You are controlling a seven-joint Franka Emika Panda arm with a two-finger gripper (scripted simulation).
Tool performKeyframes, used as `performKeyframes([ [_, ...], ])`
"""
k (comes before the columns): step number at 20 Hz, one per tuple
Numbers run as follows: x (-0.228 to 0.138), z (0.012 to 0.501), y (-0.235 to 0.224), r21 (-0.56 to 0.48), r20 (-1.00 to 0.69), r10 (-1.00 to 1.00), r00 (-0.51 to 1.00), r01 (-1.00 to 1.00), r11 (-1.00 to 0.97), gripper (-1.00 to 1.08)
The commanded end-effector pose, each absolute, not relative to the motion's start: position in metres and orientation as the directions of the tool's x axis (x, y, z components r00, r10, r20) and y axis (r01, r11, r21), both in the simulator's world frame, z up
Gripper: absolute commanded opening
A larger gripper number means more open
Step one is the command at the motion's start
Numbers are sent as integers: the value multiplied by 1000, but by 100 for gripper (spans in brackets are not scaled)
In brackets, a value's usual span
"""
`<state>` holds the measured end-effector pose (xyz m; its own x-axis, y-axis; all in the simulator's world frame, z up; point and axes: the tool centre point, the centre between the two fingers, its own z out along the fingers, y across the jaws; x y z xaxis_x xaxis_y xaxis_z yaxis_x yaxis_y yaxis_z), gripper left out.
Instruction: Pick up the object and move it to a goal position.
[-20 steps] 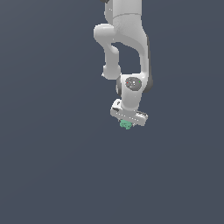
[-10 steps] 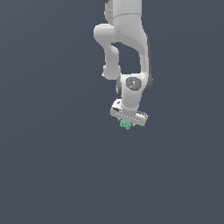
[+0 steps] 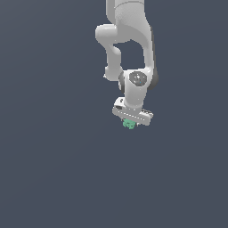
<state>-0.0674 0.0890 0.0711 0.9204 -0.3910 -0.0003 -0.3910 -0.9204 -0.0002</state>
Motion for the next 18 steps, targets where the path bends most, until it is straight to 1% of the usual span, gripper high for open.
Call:
performKeyframes([
  [1,-65,88,90,-1,0,-391,920,-391,-920,-100],
  [10,-56,157,95,0,0,-392,920,-392,-920,-100],
  [18,-51,184,97,0,0,-392,920,-392,-920,-100],
])
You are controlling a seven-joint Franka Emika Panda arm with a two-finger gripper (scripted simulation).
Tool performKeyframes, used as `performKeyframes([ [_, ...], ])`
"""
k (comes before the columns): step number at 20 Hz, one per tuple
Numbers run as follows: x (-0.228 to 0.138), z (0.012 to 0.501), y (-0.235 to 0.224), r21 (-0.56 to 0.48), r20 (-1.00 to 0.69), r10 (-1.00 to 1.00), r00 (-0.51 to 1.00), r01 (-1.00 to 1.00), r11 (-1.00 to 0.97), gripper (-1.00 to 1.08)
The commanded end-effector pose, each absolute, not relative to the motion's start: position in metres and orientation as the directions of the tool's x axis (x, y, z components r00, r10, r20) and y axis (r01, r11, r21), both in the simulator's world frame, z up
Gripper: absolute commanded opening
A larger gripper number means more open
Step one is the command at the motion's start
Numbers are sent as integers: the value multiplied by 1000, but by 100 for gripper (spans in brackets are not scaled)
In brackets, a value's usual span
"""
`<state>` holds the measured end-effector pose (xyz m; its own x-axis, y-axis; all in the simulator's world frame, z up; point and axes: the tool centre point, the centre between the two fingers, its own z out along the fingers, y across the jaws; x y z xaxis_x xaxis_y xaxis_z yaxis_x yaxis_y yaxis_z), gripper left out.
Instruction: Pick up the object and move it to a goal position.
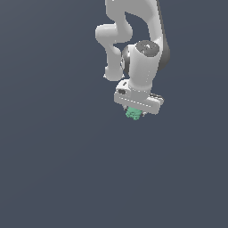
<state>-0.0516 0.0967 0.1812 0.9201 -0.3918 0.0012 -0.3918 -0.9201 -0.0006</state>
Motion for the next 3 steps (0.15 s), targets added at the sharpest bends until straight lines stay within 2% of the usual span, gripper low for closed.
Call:
performKeyframes([
  [1,-51,185,97,0,0,-392,920,-392,-920,-100],
  [3,-50,185,97,0,0,-392,920,-392,-920,-100],
])
